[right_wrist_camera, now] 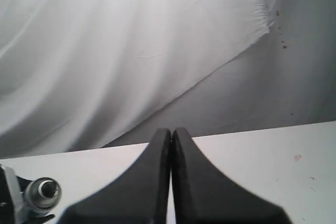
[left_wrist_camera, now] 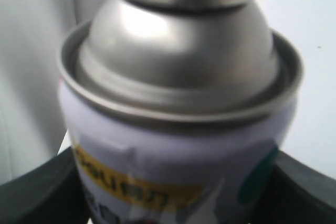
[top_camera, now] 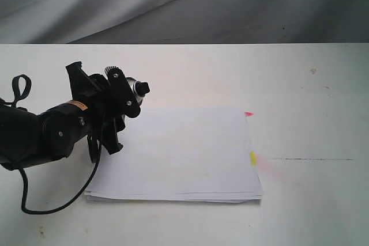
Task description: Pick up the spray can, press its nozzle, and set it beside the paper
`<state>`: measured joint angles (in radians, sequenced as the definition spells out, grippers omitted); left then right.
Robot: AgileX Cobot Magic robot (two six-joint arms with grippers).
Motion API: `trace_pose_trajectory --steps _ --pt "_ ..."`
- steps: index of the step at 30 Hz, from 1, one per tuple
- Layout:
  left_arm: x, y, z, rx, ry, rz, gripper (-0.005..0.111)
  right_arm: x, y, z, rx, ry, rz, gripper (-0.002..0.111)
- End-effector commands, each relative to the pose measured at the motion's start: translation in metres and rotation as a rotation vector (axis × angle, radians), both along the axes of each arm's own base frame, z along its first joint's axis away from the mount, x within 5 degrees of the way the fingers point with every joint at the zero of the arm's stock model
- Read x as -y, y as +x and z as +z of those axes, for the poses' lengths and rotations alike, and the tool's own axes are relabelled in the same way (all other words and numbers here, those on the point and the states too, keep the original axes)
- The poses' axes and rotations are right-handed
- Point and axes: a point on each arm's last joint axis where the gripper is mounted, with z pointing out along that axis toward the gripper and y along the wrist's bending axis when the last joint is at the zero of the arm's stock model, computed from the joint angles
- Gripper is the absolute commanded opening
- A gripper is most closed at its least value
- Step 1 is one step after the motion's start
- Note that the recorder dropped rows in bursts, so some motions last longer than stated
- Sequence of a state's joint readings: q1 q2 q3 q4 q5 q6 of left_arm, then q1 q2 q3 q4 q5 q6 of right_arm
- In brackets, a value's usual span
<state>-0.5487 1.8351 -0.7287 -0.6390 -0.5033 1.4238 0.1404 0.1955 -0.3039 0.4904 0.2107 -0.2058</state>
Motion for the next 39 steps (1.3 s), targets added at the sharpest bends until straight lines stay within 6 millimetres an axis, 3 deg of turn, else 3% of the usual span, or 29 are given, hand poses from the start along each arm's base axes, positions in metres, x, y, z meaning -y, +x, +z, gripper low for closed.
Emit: trace_pose_trajectory --steps 1,3,7,11,16,20,24,32,39 --pt "0.001 0.004 0.008 0.047 -0.022 0.022 0.000 -0.016 0.029 0.070 -0.178 -0.111 0.142 0.000" --pt "0.001 0.004 0.008 0.047 -0.022 0.022 0.000 -0.025 0.048 0.095 -0.264 -0.160 0.227 0.000" --pt "0.001 0.004 0.008 0.047 -0.022 0.022 0.000 -0.050 0.118 0.126 -0.389 -0.217 0.437 0.000" --pt "0.001 0.004 0.008 0.046 -0.023 0.024 0.000 -0.075 0.185 0.116 -0.450 -0.255 0.668 0.000" --pt "0.000 0.004 0.007 0.041 -0.031 0.041 0.000 -0.104 0.245 0.069 -0.569 -0.318 0.740 0.000" --pt "-0.001 0.004 0.007 0.036 -0.039 0.056 0.000 -0.138 0.266 0.025 -0.640 -0.403 0.796 0.000" --pt "-0.001 0.004 0.007 0.034 -0.041 0.060 0.000 -0.169 0.275 -0.005 -0.631 -0.454 0.817 0.000" --pt "-0.001 0.004 0.007 0.034 -0.041 0.060 0.000 -0.212 0.288 -0.034 -0.649 -0.497 0.898 0.000" --pt "-0.001 0.004 0.007 0.034 -0.041 0.060 0.000 -0.230 0.301 -0.052 -0.656 -0.515 0.919 0.000"
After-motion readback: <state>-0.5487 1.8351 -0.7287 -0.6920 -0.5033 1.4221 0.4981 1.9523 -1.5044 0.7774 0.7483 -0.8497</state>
